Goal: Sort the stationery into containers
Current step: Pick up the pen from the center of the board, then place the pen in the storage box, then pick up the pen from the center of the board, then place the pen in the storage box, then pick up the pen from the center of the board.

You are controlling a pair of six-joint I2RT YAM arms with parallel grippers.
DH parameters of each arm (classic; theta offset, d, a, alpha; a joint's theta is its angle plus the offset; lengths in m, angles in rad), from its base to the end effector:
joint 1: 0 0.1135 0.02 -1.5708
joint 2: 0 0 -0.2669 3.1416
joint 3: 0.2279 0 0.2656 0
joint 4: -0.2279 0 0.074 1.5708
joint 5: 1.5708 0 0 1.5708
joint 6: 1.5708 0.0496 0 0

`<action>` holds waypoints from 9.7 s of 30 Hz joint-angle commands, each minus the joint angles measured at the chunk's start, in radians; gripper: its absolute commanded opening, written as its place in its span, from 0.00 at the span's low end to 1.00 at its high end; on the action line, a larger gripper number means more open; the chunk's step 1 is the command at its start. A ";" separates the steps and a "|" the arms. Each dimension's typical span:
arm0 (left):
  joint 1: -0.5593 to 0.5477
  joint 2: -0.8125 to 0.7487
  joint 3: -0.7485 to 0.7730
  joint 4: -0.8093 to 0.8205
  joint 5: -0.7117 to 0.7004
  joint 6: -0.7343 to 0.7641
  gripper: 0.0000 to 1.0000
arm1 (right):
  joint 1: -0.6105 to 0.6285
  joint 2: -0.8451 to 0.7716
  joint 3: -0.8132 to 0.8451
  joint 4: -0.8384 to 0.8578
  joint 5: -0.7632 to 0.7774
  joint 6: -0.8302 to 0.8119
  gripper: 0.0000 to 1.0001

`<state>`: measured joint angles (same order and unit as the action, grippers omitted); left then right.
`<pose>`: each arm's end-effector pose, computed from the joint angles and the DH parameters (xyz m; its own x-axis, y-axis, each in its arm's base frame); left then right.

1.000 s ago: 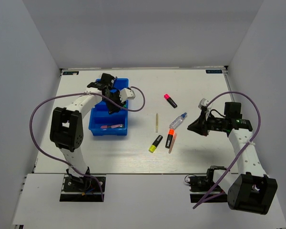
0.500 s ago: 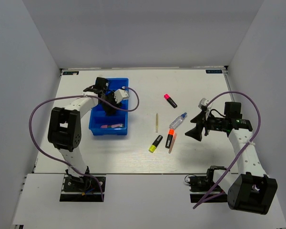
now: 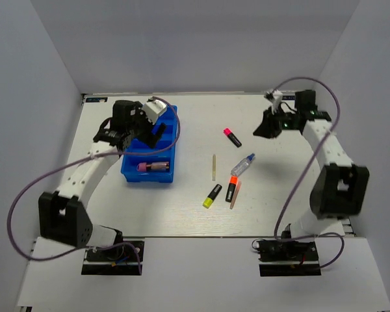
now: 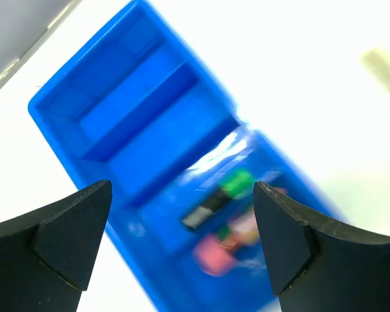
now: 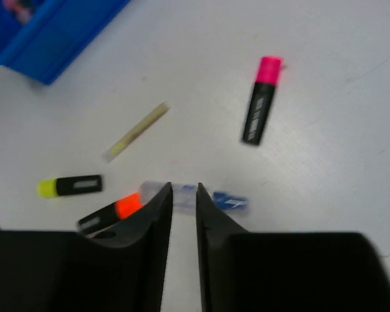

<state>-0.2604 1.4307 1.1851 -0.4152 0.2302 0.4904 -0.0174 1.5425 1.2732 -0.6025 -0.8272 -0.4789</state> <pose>0.3303 -0.0997 0.2980 -0.3231 0.5607 -0.7624 0.6540 0.7146 0.2483 0.3476 0.0305 0.2870 -0.4665 -0.3039 -0.8307 -0.7625 0.6142 0.2035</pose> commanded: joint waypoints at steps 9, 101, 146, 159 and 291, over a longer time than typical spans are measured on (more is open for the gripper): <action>-0.094 -0.475 -0.343 -0.120 -0.081 -0.483 0.64 | 0.246 0.510 0.561 -0.089 0.500 0.108 0.72; -0.083 -1.083 -0.745 -0.036 -0.511 -0.639 1.00 | 0.841 0.870 0.873 0.438 0.277 -0.053 0.12; -0.562 -0.149 -0.280 0.111 0.032 -0.590 0.85 | 0.460 0.003 0.149 -0.326 0.749 0.310 0.01; -0.798 0.266 -0.084 0.111 -0.254 -0.541 0.56 | 0.182 -0.177 -0.121 -0.247 0.469 0.408 0.04; -0.154 -0.975 -0.682 -0.194 0.055 -0.561 1.00 | 0.577 0.309 -0.028 -0.415 0.442 -1.793 0.52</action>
<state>-0.4206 0.4675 0.5037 -0.6197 0.2916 -0.0612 0.5434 1.8469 1.2488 -1.0325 -0.3992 -1.9720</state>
